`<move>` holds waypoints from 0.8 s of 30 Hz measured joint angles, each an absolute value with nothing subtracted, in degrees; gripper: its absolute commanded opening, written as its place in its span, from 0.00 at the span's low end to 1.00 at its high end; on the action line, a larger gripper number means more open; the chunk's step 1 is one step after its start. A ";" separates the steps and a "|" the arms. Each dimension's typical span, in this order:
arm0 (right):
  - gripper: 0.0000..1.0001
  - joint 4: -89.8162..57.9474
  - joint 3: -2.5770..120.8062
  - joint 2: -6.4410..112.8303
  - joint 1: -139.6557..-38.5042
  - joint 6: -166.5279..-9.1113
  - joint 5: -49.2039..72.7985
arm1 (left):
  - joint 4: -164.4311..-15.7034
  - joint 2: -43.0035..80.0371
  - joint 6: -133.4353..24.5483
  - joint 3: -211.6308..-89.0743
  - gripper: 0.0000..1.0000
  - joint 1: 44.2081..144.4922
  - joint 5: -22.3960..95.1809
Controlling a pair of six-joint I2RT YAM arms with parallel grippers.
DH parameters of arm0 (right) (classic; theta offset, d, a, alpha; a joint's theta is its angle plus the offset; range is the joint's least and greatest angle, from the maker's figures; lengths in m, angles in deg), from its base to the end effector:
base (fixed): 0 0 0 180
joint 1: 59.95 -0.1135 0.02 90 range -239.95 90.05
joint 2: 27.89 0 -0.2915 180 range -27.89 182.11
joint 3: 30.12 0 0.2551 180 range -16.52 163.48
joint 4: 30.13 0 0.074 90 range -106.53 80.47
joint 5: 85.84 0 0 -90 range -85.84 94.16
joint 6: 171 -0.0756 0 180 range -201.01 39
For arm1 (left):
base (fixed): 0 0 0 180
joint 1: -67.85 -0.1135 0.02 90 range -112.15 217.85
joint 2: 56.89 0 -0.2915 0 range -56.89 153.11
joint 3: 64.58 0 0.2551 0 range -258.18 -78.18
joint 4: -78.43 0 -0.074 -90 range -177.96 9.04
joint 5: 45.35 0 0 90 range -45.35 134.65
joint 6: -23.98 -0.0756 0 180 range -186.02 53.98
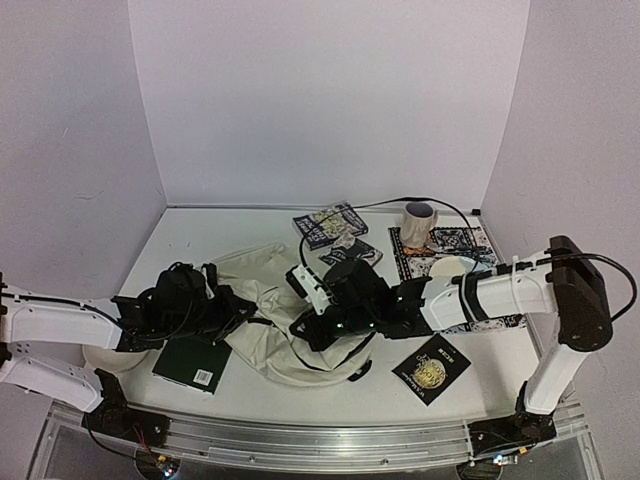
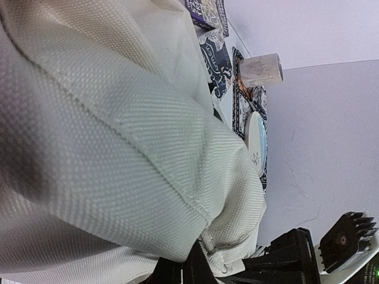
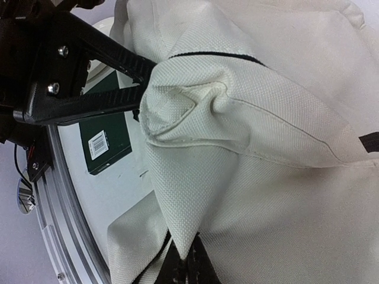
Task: Pack the student bag
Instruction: Pass from the right arm to the left, then pick up the largest pocket of the bag from the student bag.
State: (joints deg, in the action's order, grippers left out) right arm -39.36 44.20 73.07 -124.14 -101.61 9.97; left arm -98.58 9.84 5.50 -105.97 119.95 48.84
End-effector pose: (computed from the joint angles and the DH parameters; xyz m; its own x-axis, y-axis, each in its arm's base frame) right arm 0.1872 0.4047 0.2407 -0.4520 -0.1303 -0.8825 -0.8318 0.4189 0.3642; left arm 0.1683 -0.2072 0.2012 -0.8013 -0.5105 -0.3119 -0.0395 0.5654 -0.8238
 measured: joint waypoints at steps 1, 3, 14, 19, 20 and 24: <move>0.12 -39.33 44.04 72.76 -123.99 -101.61 9.79 | -98.60 9.67 5.48 -105.97 0.00 119.96 48.83; 0.20 -39.19 43.91 72.13 -123.83 -101.52 9.31 | -98.64 9.38 5.38 -105.99 0.00 119.97 48.80; 0.44 -34.09 46.09 66.31 -125.36 -98.74 4.31 | -98.53 10.37 4.91 -111.22 0.00 119.99 46.07; 0.45 -32.33 50.00 64.28 -128.85 -96.10 1.31 | -98.53 11.46 4.93 -113.03 0.00 119.97 45.03; 0.45 -32.14 50.77 64.23 -129.37 -95.68 0.96 | -98.51 11.71 4.94 -113.32 0.00 119.97 44.76; 0.42 -31.12 53.31 64.40 -130.60 -93.82 0.08 | -98.47 12.74 4.96 -114.39 0.00 119.97 43.83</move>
